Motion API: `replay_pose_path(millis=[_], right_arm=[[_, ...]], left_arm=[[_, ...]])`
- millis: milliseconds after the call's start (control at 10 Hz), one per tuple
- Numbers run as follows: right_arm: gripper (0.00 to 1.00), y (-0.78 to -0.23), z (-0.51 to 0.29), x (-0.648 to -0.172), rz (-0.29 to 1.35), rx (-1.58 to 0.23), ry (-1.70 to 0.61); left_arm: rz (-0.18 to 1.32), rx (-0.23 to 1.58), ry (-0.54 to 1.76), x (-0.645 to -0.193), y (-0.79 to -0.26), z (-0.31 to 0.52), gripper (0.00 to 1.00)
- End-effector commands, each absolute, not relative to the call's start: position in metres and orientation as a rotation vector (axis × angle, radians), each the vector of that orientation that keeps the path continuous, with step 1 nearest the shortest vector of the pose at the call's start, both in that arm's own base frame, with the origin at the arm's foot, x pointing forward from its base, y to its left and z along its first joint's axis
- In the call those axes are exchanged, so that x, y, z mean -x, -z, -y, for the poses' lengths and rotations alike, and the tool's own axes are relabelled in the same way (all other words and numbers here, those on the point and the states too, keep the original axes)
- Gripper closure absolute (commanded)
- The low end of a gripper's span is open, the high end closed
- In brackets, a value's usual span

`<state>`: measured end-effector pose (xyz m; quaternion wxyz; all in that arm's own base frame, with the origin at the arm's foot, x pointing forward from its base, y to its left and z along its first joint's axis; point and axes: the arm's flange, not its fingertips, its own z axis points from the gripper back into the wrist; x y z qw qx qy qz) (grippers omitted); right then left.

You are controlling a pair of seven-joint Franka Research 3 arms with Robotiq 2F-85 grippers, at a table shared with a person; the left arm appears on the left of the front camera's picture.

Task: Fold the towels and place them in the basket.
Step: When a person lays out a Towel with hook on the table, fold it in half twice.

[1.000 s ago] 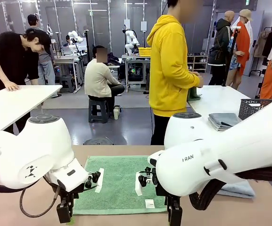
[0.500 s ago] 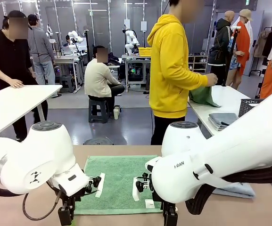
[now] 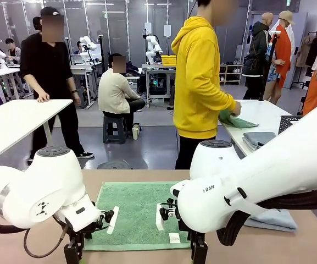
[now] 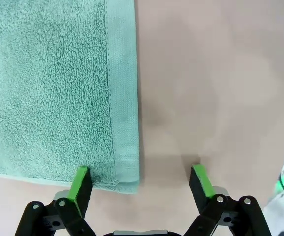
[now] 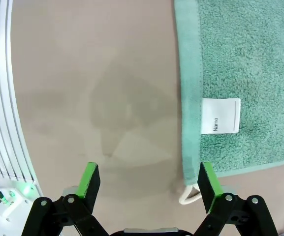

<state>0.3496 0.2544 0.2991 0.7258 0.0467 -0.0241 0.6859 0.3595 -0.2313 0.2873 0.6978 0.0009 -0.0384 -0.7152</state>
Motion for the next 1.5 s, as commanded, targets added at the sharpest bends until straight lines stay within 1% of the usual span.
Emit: replay_pose_path(millis=[0, 800, 900, 1000, 1100, 1200, 1300, 1400], right_arm=[[0.00, -0.297, -0.255, -0.364, 0.046, -0.125, -1.537], [0.00, -0.282, -0.255, -0.386, 0.007, -0.126, -1.544], [0.00, -0.280, -0.255, -0.388, -0.005, -0.127, -1.543], [0.00, -0.281, -0.255, -0.388, -0.002, -0.126, -1.540], [0.25, -0.283, -0.254, -0.388, 0.004, -0.119, -1.538], [0.51, -0.285, -0.254, -0.388, 0.004, -0.111, -1.538], [0.85, -0.285, -0.255, -0.388, -0.003, -0.107, -1.541], [1.00, -0.285, -0.255, -0.389, -0.009, -0.106, -1.542]], left_arm=[[0.103, 0.025, 1.613, -0.366, -0.286, 0.231, 0.00], [0.070, 0.040, 1.596, -0.369, -0.286, 0.231, 0.00], [0.069, 0.040, 1.591, -0.370, -0.286, 0.231, 0.19], [0.073, 0.039, 1.584, -0.370, -0.287, 0.231, 0.47], [0.077, 0.042, 1.577, -0.371, -0.286, 0.229, 0.79], [0.080, 0.049, 1.580, -0.372, -0.287, 0.229, 1.00], [0.077, 0.048, 1.578, -0.373, -0.286, 0.229, 1.00], [0.074, 0.045, 1.576, -0.373, -0.286, 0.229, 1.00]])
